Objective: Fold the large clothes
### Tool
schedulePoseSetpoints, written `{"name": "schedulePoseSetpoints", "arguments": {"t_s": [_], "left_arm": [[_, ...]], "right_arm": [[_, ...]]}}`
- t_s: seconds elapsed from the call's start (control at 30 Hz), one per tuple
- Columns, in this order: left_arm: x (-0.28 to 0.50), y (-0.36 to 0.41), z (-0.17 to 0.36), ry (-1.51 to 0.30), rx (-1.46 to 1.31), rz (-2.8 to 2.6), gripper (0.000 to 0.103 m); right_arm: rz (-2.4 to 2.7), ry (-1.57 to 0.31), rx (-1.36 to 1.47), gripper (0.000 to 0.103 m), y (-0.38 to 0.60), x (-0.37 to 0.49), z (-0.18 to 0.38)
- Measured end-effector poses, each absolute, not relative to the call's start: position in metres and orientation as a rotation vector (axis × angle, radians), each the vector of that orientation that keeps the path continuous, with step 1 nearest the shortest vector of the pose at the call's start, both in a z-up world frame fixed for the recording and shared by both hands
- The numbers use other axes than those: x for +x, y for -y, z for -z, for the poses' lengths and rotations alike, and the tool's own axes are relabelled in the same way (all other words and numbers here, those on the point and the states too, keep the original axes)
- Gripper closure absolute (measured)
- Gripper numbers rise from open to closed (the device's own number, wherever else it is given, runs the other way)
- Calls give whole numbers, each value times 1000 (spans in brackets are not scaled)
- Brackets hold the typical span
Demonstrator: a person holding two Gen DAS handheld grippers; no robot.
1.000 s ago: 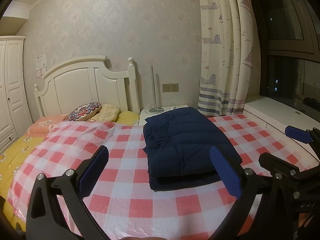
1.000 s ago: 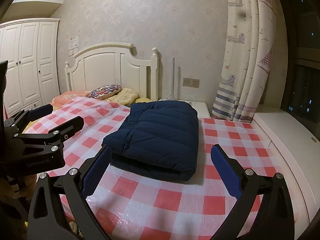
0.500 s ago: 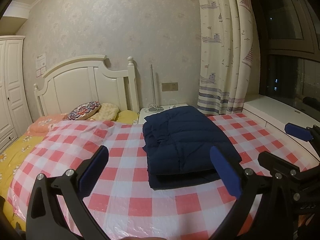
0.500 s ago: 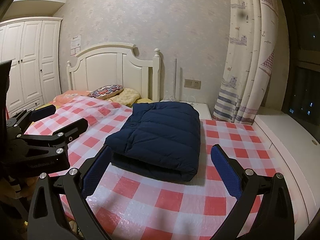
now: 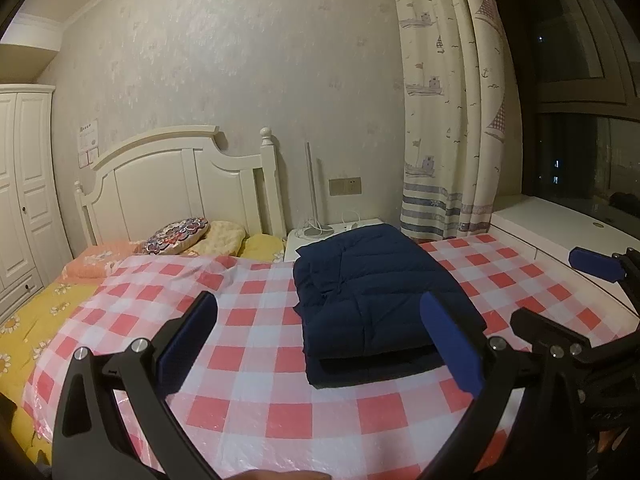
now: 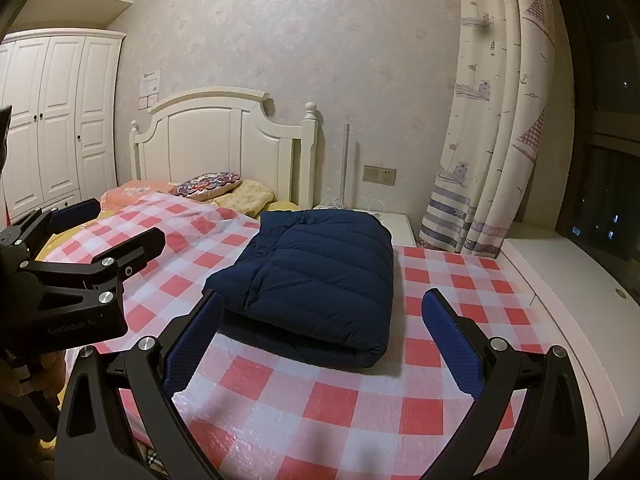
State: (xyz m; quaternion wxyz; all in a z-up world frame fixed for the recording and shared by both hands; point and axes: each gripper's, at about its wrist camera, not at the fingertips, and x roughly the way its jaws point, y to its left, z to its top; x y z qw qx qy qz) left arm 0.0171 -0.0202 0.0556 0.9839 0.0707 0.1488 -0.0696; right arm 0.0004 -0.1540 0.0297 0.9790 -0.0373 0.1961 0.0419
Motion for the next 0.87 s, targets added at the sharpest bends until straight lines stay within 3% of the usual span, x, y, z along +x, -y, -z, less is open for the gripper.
{"name": "schedulePoseSetpoints", "arguments": {"t_s": [0.6,0.77,0.87], "left_arm": [[25,24,-51,-321,144,148,2],[77,5,-36,-482,124,235,2],[134,-47,-28,-558,89,169,2]], "right_arm": [[-80,-424,-94,6,150,5,-19],[-107,-507,-70,6,161,30,2],[-85,-570,-66,6,191,57,13]]}}
